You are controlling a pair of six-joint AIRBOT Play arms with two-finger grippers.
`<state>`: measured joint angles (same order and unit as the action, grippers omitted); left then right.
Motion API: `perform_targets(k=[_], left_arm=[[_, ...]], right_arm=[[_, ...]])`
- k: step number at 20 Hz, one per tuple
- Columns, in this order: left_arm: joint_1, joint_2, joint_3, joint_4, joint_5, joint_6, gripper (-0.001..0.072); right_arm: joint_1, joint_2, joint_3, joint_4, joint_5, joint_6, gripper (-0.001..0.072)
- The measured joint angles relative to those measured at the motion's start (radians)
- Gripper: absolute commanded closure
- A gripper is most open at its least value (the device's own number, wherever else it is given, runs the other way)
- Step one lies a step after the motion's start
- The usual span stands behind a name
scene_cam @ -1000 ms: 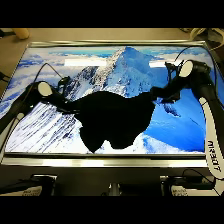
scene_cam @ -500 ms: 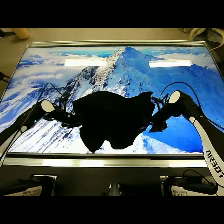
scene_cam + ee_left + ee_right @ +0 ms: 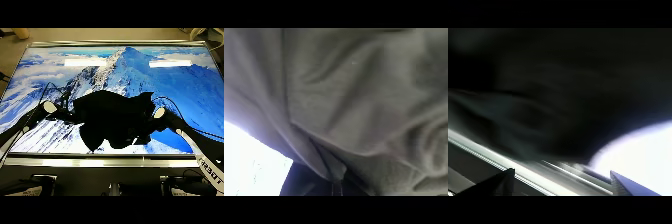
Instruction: Fold the shirts.
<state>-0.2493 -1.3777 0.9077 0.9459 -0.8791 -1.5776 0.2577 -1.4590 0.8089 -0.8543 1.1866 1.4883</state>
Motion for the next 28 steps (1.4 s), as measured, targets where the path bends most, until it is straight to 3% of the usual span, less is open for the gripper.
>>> perform_targets(k=[2, 6, 11, 15, 20, 24, 28], left_arm=[[0.000, 0.031, 0.001, 0.000, 0.001, 0.003, 0.0684], [0.006, 0.127, 0.018, 0.005, 0.002, 0.031, 0.0686], [0.072, 0.385, 0.228, 0.130, -0.002, 0.067, 0.0686], [0.174, 0.612, 0.474, 0.257, 0.013, -0.024, 0.0686], [0.217, 0.811, 0.578, 0.341, 0.031, -0.125, 0.0686], [0.226, 0.853, 0.560, 0.419, -0.138, -0.150, 0.0685], [0.228, 0.856, 0.360, 0.438, -0.284, -0.158, 0.0684]], right_arm=[[0.047, -0.006, -0.012, 0.036, -0.097, 0.015, 0.0687], [0.054, 0.021, 0.021, 0.053, -0.208, 0.040, 0.0693], [-0.135, 0.311, 0.305, -0.180, -0.097, 0.025, 0.0693], [-0.303, 0.628, 0.579, -0.363, -0.111, 0.058, 0.0693], [-0.370, 0.878, 0.689, -0.467, -0.169, 0.129, 0.0693], [-0.382, 0.909, 0.709, -0.548, -0.129, 0.161, 0.0692], [-0.385, 0.778, 0.703, -0.621, 0.045, 0.169, 0.0690]])
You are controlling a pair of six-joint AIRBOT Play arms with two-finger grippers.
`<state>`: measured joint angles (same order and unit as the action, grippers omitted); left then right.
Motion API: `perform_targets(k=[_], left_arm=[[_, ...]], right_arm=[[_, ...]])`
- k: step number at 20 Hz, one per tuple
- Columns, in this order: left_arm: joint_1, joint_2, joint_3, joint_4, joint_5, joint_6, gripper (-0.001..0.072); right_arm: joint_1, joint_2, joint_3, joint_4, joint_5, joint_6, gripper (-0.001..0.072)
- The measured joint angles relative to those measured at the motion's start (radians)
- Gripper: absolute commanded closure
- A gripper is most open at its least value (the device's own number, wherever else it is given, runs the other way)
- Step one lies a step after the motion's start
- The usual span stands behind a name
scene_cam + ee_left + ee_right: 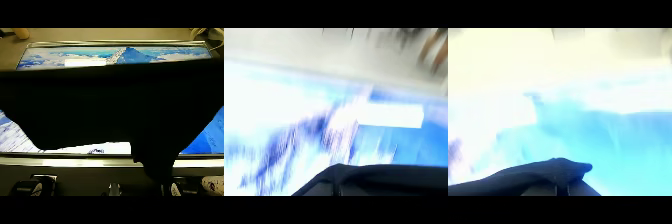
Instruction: Fold the shirts.
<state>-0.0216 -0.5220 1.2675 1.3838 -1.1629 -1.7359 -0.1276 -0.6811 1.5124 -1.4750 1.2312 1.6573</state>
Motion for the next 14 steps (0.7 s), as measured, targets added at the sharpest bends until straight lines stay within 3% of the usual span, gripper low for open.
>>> perform_targets(k=[4, 7, 10, 11, 12, 13, 14], left_arm=[[0.000, -0.047, -0.370, -0.076, 0.024, 0.000, 0.0684], [0.001, -0.144, -0.592, -0.192, 0.185, 0.031, 0.0683], [0.001, -0.308, -0.652, -0.266, 0.336, 0.050, 0.0682], [0.001, -0.367, -0.638, -0.282, 0.372, 0.053, 0.0680], [0.001, -0.430, -0.614, -0.290, 0.394, 0.055, 0.0602], [0.001, -0.487, -0.583, -0.297, 0.404, 0.057, 0.0298], [0.003, -0.545, -0.542, -0.307, 0.412, 0.060, -0.0005]], right_arm=[[0.000, -0.265, -0.089, 0.009, 0.084, -0.006, 0.0690], [-0.001, -0.505, -0.155, 0.106, 0.014, -0.007, 0.0689], [-0.002, -0.701, -0.181, 0.251, -0.093, 0.007, 0.0687], [-0.002, -0.743, -0.185, 0.298, -0.126, 0.016, 0.0635], [-0.002, -0.777, -0.188, 0.340, -0.154, 0.028, 0.0445], [-0.002, -0.799, -0.190, 0.374, -0.179, 0.032, 0.0250], [-0.003, -0.814, -0.187, 0.405, -0.195, 0.036, 0.0211]])
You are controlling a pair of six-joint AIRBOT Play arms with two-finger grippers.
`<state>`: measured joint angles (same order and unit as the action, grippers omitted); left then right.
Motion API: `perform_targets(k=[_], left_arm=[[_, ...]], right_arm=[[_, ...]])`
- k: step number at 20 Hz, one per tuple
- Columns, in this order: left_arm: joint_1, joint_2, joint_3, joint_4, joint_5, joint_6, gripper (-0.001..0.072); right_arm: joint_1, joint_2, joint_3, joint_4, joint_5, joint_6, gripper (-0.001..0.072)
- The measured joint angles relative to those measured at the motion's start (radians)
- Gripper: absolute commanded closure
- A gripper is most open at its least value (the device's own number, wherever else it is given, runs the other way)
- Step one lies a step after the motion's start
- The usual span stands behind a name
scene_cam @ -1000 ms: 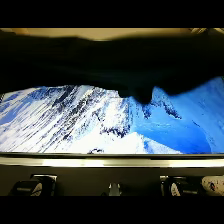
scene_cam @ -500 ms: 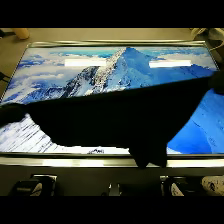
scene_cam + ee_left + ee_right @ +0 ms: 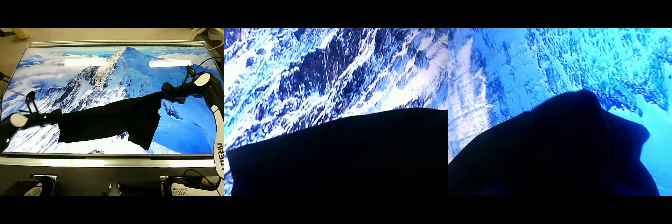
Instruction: Fold the shirts.
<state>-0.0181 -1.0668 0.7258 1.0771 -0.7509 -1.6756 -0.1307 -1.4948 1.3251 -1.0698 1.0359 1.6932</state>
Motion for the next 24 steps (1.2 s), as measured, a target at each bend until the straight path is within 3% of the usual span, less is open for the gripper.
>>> perform_targets(k=[3, 5, 9, 10, 11, 16, 21, 23, 24], left_arm=[[0.037, -0.119, 0.134, -0.001, -0.098, 0.047, -0.0013], [0.082, -0.150, 0.201, 0.033, -0.217, 0.081, 0.0108], [0.151, -0.107, 0.164, 0.121, -0.397, 0.111, 0.0111], [0.158, -0.082, 0.121, 0.131, -0.415, 0.114, 0.0175], [0.162, -0.056, 0.072, 0.138, -0.426, 0.116, 0.0226], [0.170, 0.022, -0.128, 0.153, -0.434, 0.127, 0.0223], [0.172, 0.040, -0.202, 0.128, -0.342, 0.133, 0.0243], [0.172, 0.042, -0.211, 0.120, -0.296, 0.134, 0.0321], [0.172, 0.043, -0.214, 0.117, -0.278, 0.134, 0.0322]], right_arm=[[-0.032, -0.010, 0.020, 0.040, 0.041, -0.040, 0.0200], [-0.077, -0.005, 0.025, 0.023, 0.148, -0.080, 0.0204], [-0.147, 0.008, -0.073, -0.063, 0.356, -0.129, 0.0208], [-0.154, 0.017, -0.122, -0.063, 0.376, -0.141, 0.0208], [-0.161, 0.027, -0.178, -0.056, 0.384, -0.157, 0.0208], [-0.175, 0.080, -0.394, 0.010, 0.386, -0.233, 0.0221], [-0.176, 0.100, -0.464, 0.032, 0.382, -0.277, 0.0221], [-0.175, 0.102, -0.473, 0.036, 0.384, -0.289, 0.0221], [-0.176, 0.103, -0.475, 0.035, 0.383, -0.292, 0.0221]])
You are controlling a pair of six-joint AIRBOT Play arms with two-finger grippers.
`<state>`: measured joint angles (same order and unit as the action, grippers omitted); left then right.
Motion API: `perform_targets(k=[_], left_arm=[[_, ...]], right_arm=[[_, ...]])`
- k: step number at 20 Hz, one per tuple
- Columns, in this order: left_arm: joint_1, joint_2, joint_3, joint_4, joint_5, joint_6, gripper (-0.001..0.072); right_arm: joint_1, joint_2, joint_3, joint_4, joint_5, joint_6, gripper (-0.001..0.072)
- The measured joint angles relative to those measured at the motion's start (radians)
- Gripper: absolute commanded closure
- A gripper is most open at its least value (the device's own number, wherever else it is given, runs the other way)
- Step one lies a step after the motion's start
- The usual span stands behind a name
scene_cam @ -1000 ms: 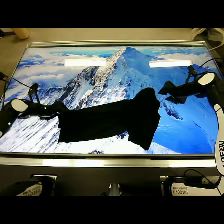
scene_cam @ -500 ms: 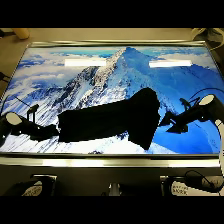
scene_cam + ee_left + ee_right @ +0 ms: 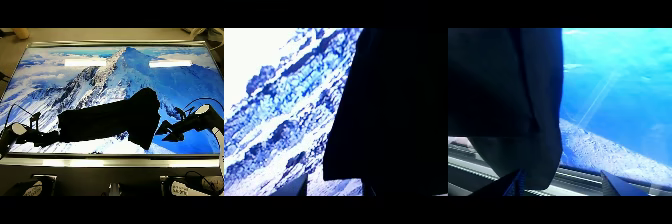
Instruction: Fold the shirts.
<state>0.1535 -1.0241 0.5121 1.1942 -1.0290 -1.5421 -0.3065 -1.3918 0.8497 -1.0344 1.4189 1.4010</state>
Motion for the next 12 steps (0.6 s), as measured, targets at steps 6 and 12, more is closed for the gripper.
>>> perform_targets(k=[6, 12], left_arm=[[-0.015, -0.021, -0.015, -0.013, 0.069, -0.021, 0.0484], [-0.038, -0.031, -0.037, -0.017, 0.084, -0.028, 0.0686]], right_arm=[[0.000, 0.001, -0.006, 0.003, -0.005, -0.011, 0.0221], [0.000, 0.001, -0.006, 0.002, -0.003, -0.011, 0.0223]])
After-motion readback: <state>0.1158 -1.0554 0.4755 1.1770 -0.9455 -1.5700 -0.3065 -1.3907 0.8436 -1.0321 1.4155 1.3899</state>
